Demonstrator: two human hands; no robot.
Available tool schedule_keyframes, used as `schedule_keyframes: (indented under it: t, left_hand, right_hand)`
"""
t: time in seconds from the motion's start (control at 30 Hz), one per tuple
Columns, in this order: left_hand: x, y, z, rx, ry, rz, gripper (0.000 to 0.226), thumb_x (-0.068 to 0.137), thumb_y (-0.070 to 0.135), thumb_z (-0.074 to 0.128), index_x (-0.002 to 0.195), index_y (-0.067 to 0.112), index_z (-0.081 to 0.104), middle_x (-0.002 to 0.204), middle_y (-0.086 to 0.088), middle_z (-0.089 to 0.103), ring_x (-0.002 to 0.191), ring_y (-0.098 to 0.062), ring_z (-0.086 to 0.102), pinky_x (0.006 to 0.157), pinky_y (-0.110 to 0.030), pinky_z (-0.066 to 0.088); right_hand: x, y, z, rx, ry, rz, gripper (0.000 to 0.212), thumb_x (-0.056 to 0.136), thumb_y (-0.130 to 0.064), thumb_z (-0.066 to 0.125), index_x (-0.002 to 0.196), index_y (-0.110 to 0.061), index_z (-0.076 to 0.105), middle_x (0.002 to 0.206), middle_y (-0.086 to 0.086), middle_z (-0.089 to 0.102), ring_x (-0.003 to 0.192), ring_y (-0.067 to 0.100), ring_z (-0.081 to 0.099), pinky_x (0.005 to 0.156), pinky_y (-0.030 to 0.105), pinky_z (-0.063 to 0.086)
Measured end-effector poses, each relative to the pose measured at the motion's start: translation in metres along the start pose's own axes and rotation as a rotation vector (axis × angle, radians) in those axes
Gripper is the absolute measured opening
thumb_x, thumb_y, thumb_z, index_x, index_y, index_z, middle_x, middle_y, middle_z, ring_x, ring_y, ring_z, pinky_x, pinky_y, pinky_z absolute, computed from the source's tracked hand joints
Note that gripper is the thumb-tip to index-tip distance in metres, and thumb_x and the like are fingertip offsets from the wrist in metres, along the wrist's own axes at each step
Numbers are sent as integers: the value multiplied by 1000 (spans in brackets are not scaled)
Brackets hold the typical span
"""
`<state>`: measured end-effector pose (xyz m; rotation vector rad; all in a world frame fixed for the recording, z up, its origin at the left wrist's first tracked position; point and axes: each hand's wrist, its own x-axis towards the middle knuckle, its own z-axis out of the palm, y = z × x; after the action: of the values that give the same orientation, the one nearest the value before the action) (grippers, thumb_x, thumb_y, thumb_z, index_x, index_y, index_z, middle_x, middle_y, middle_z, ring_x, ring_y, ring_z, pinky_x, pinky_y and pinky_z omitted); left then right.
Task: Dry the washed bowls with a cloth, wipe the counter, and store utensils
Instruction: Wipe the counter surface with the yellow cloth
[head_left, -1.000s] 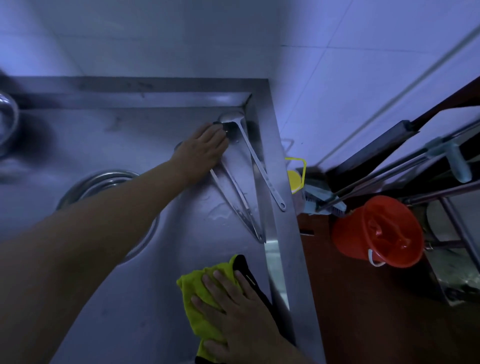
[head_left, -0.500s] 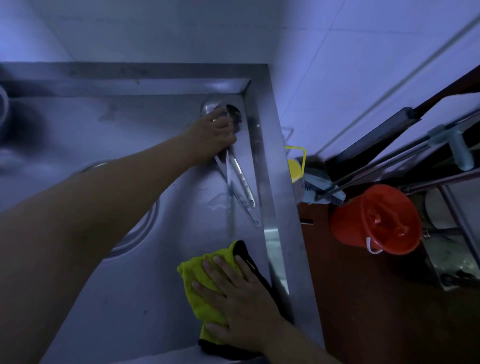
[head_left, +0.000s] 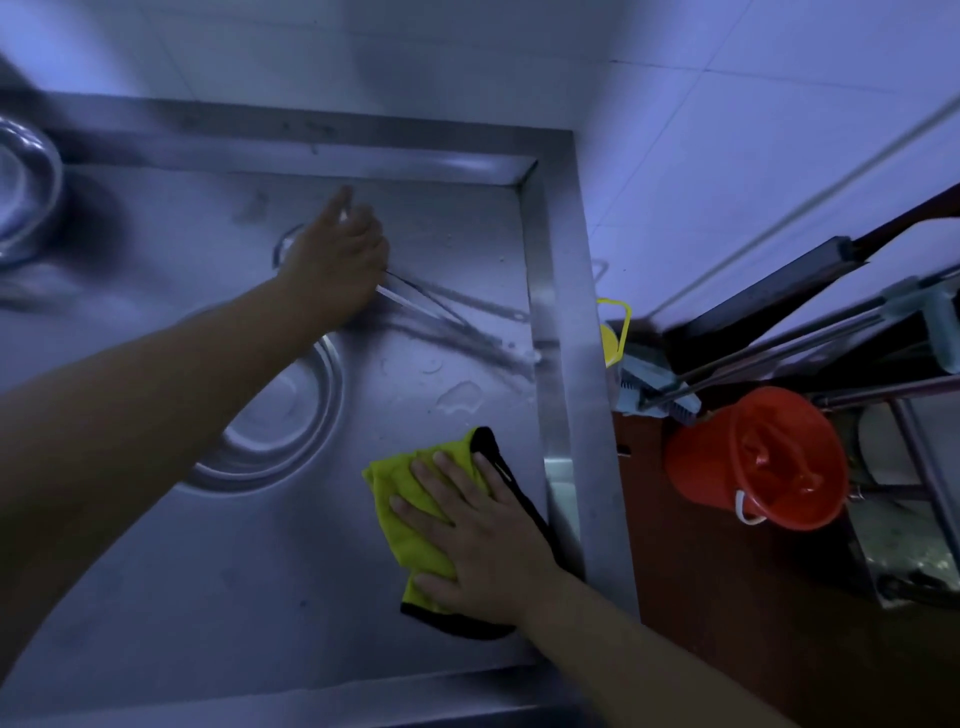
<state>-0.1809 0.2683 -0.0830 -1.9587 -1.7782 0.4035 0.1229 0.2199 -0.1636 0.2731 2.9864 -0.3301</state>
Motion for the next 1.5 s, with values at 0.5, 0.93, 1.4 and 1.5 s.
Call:
schedule_keyframes:
  t: [0.5,0.93,1.4,1.5]
  left_hand:
    - [-184,-6,-18,-470,-395,-792,35,76,20,40,63,-9,57,67,-30,59,77,-46,55,68,-47,42]
    - [-248,-3,-26,-911,-414,-1025,25,91,12,42,70,2,52,67,-14,51,81,-37,50,70,-43,42]
    - [-218,-38,14,-1043,-407,-1280,34,91,19,44,61,5,47,57,-6,45,68,-29,44,58,-35,31]
    - [-199,-46,22,-1010,-406,-1357,30,93,21,44,67,7,45,66,-9,49,73,-32,51,64,-39,40]
  right_hand:
    - [189,96,-39,-110,38,249,72,90,-61,41,151,-35,12,161,3,4,148,25,3,117,49,1]
    - [65,-52,4,-77,74,340,76,79,-64,47,147,-33,33,157,9,23,146,33,15,111,59,15]
    - [362,9,-44,-143,-24,68,70,91,-66,31,151,-38,7,161,4,-2,147,27,-3,114,55,-1]
    - [416,-6,-44,-167,-19,-77,69,91,-65,30,151,-36,12,161,3,5,147,26,1,114,54,-2]
